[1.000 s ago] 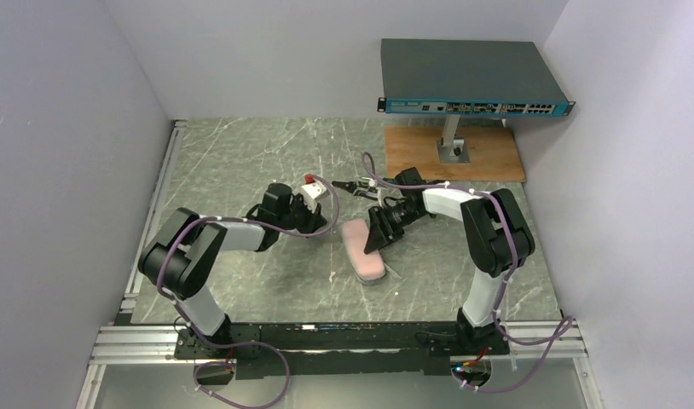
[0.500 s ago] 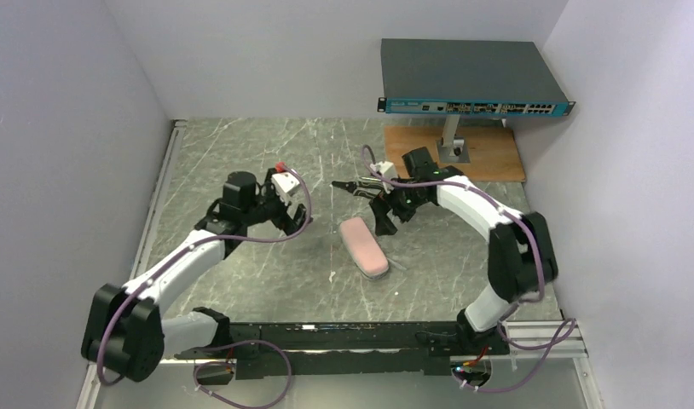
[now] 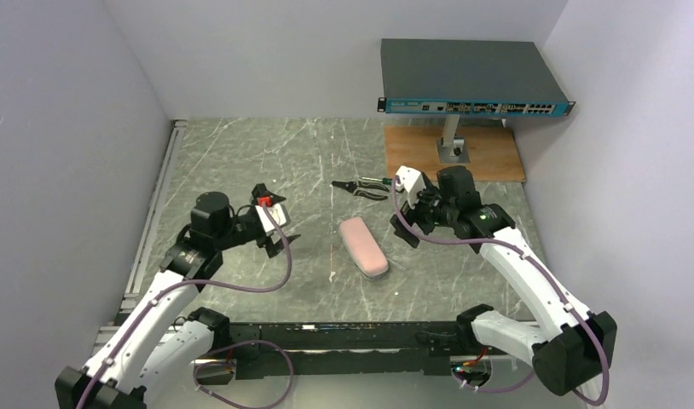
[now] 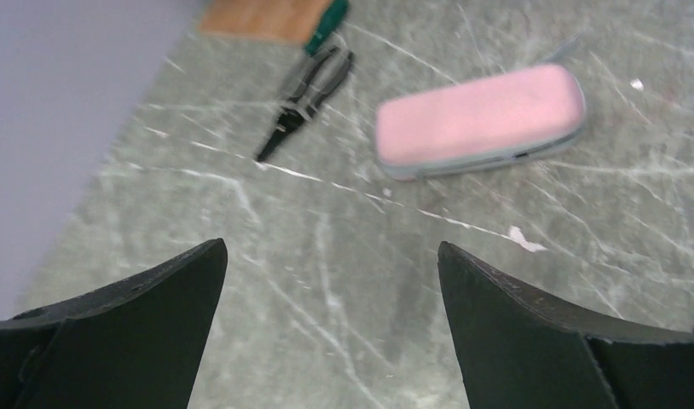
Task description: Open the umbrella
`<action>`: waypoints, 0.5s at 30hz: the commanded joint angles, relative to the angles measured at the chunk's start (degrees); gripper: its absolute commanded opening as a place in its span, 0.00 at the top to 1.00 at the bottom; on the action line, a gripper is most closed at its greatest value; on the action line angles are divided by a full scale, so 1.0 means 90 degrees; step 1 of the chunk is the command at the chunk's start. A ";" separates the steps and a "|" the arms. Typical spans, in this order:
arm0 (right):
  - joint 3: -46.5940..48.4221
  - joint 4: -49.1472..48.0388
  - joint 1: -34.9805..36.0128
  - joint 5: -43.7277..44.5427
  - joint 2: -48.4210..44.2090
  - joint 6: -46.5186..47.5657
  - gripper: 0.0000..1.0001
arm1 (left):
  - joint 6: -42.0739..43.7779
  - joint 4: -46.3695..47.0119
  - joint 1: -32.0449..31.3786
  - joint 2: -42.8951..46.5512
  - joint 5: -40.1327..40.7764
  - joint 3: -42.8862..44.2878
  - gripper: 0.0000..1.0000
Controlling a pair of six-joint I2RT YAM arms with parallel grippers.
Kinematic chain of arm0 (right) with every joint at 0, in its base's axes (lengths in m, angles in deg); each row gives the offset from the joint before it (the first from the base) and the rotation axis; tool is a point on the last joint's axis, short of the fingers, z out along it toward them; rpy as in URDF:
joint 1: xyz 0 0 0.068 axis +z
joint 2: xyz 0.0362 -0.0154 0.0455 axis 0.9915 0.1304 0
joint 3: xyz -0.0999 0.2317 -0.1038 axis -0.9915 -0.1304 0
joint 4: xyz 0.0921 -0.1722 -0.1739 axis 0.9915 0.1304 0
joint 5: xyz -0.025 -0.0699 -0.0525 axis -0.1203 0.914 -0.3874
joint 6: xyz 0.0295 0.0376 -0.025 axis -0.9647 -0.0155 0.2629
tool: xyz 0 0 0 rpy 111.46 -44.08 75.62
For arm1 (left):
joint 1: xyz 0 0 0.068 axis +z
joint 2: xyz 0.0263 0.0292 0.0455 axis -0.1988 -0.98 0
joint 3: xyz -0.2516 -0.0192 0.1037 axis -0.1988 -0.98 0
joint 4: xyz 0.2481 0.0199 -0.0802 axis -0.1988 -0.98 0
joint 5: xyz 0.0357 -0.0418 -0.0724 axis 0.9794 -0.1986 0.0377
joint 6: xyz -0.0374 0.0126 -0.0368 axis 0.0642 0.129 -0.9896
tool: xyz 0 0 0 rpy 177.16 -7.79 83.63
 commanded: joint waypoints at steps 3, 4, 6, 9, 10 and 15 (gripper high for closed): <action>0.0043 -0.0290 0.1037 0.0806 0.0672 -0.1209 0.00 | -0.0511 0.3141 -0.0856 -0.0320 0.0123 -0.1878 0.00; 0.0063 -0.0358 0.1265 0.0919 0.0800 -0.1558 0.00 | -0.0767 0.3516 -0.1091 -0.0401 0.0436 -0.2037 0.00; 0.0149 -0.0436 0.1353 0.0781 0.1157 -0.2189 0.00 | -0.1378 0.3847 -0.1367 -0.0628 0.0580 -0.2078 0.00; 0.0293 -0.0484 0.1404 0.0901 0.1747 -0.2833 0.02 | -0.1857 0.4620 -0.1655 -0.0842 0.0822 -0.2352 0.00; 0.0306 -0.0573 0.1455 0.0923 0.1891 -0.2972 0.02 | -0.1827 0.4897 -0.1791 -0.0849 0.1033 -0.2504 0.00; 0.0295 -0.0762 0.1871 0.1084 0.2407 -0.3189 0.01 | -0.1913 0.5853 -0.2013 -0.1109 0.1664 -0.3139 0.00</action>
